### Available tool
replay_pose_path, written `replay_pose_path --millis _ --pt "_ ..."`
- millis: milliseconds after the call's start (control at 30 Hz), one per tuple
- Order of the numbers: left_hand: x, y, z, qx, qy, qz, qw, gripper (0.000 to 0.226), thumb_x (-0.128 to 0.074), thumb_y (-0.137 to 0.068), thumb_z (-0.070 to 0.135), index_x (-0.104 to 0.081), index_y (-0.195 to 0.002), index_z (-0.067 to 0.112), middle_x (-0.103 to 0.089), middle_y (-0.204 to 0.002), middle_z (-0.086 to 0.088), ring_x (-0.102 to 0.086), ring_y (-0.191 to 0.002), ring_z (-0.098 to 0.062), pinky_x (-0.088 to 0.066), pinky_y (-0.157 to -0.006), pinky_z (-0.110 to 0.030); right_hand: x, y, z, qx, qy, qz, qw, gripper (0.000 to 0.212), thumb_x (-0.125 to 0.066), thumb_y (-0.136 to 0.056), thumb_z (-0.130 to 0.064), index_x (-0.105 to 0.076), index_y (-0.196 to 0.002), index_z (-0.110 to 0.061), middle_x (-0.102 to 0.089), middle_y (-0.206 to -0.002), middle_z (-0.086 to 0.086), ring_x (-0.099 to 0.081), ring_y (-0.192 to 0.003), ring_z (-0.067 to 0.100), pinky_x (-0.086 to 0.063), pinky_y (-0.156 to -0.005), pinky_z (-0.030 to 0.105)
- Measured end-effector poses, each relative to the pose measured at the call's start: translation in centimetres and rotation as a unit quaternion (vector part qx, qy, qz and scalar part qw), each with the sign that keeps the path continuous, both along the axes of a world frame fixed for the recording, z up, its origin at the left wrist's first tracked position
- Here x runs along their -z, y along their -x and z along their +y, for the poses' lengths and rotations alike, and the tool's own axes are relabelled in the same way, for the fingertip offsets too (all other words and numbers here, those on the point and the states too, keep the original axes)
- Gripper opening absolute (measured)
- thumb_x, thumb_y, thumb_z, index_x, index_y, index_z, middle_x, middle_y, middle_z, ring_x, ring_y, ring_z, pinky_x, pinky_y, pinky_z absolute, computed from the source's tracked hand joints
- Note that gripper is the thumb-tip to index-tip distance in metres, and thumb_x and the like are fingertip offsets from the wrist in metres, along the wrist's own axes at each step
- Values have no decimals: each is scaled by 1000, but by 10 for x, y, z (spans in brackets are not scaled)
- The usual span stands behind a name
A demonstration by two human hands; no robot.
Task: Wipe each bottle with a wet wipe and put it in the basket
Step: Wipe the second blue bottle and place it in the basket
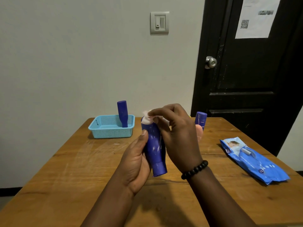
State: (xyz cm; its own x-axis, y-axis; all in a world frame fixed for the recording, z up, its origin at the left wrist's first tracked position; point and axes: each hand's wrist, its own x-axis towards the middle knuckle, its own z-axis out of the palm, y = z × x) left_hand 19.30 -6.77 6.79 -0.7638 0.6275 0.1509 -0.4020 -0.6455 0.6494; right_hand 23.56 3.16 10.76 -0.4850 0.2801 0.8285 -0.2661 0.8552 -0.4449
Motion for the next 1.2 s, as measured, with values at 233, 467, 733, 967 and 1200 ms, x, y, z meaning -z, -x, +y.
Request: replay_pose_path --millis 233,467,733,967,1200 --pt "7 12 -8 -23 66 32 997 31 -54 -84 23 -71 -109 12 -74 -103 -10 -70 -94 -16 -60 -78 -29 -3 -4 4 -56 64 10 996 21 -67 -88 -9 -67 -106 -19 -64 -106 -7 -56 -99 -5 -43 -79 5" --pt "3 11 -8 -31 28 42 998 30 -52 -83 20 -80 -92 16 -76 -92 -5 -73 -84 -12 -59 -77 -26 -8 -7 3 -79 36 -9 996 16 -68 -87 -9 -70 -101 -16 -65 -104 -5 -59 -97 1 -45 -79 6" --pt "10 20 -11 -16 -3 -39 999 35 -45 -95 31 -69 -109 10 -73 -90 -6 -70 -75 -13 -61 -69 -29 38 -45 -5 -183 91 -45 978 20 -68 -84 -1 -73 -98 -14 -65 -103 -9 -61 -103 4 -48 -78 8" --pt "19 11 -5 27 -37 -78 996 25 -63 -85 27 -82 -88 12 -73 -92 -9 -72 -76 -15 -61 -67 -27 20 -36 -4 -171 103 -23 980 21 -67 -86 -1 -71 -101 -16 -67 -102 -8 -63 -102 8 -50 -81 16" --pt "10 13 -8 40 -82 -37 995 46 -97 -49 19 -82 -92 12 -74 -96 -9 -74 -81 -17 -62 -73 -31 4 -40 -8 -142 19 -37 989 22 -68 -85 -1 -71 -100 -16 -65 -105 -7 -58 -104 -3 -42 -83 3"
